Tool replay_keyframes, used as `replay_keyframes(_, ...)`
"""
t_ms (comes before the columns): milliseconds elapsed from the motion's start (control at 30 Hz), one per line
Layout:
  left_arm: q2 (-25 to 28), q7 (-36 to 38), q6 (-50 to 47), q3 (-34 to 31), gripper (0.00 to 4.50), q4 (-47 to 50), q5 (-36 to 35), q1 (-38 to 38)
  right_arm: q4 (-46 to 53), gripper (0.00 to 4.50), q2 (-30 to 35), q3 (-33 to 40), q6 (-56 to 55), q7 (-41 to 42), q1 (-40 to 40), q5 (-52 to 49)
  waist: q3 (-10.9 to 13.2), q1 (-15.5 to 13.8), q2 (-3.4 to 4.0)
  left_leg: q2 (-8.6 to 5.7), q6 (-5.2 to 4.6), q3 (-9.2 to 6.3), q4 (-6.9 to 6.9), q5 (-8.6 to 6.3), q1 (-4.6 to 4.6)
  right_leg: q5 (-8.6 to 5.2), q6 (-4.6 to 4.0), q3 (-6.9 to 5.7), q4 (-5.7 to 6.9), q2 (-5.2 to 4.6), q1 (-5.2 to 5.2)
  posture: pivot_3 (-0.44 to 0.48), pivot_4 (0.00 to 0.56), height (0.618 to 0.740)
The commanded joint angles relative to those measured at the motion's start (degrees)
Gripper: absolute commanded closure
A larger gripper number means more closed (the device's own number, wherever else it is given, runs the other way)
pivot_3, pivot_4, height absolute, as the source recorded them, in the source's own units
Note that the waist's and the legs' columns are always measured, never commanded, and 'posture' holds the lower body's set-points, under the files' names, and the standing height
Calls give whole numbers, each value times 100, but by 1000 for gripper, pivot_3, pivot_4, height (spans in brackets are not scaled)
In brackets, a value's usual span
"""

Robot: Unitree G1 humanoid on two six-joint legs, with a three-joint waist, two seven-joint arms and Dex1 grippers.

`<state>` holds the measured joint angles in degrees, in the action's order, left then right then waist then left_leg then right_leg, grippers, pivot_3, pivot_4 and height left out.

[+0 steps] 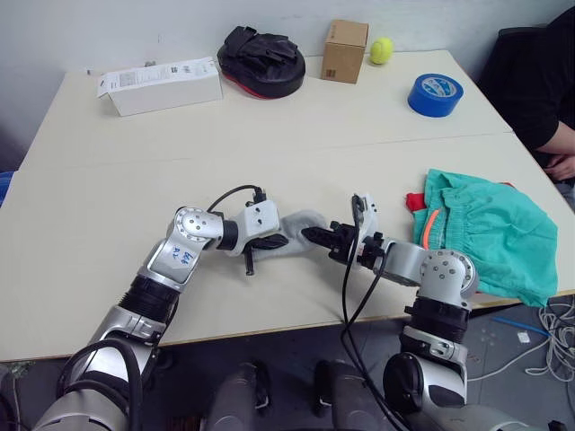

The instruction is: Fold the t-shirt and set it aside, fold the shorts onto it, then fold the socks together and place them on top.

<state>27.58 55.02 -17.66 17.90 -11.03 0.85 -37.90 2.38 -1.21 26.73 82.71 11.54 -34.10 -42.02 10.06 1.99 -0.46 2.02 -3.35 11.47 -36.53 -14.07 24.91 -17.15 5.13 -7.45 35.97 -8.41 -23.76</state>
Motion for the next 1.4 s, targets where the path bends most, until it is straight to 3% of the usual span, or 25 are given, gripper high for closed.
replay_keyframes(33, 86, -112, -356, -279, 4500, 268, -106, 25, 106, 4470, 253, -178, -167, 149, 41, -60, 1, 1, 0, -1, 0, 0, 1, 0, 4, 0, 0, 0, 0, 0, -4, 0, 150, 740)
replay_keyframes(267, 462, -2, -604, -405, 4500, 600, -161, 229, 19, 4470, 369, -262, -241, 236, -89, -167, 1, 3, 1, -6, -24, 0, 24, 20, 13, 1, 2, -5, 4, 3, -21, 0, 150, 740)
replay_keyframes(400, 387, -90, -471, -283, 4500, 525, -78, 364, 28, 4470, 352, -403, -250, 351, -173, -237, 1, 1, 1, -7, -25, 0, 31, 20, 13, 1, 3, -6, 4, 4, -23, 0, 150, 740)
replay_keyframes(833, 195, -268, -290, -233, 4500, 340, 22, 422, -172, 4470, 248, -1997, -951, 1028, -547, 5, 1, -15, 1, -15, -9, 0, 32, 19, 13, 1, 3, -5, 1, -4, -22, 0, 150, 740)
replay_keyframes(1067, 267, -304, -318, -299, 4500, 433, 17, 505, -554, 4470, 315, -2437, -1344, 1191, -589, 285, 1, -5, 1, -16, -9, 1, 31, 20, 12, 2, 4, -6, 3, -2, -21, 0, 150, 740)
replay_keyframes(1267, 337, -335, -377, -385, 4500, 554, 8, 608, -386, 2710, 645, -2891, -1621, 1679, -510, 427, 1, 4, 1, -16, -8, 1, 33, 19, 7, 2, 4, -5, 5, -2, -20, 0, 150, 740)
replay_keyframes(1400, 369, -353, -403, -413, 4500, 611, 1, 671, -2, 1219, 992, -3268, -1775, 2225, -381, 385, 1, 13, 1, -15, -8, 1, 35, 20, 7, 2, 4, -6, 5, -2, -20, 0, 150, 740)
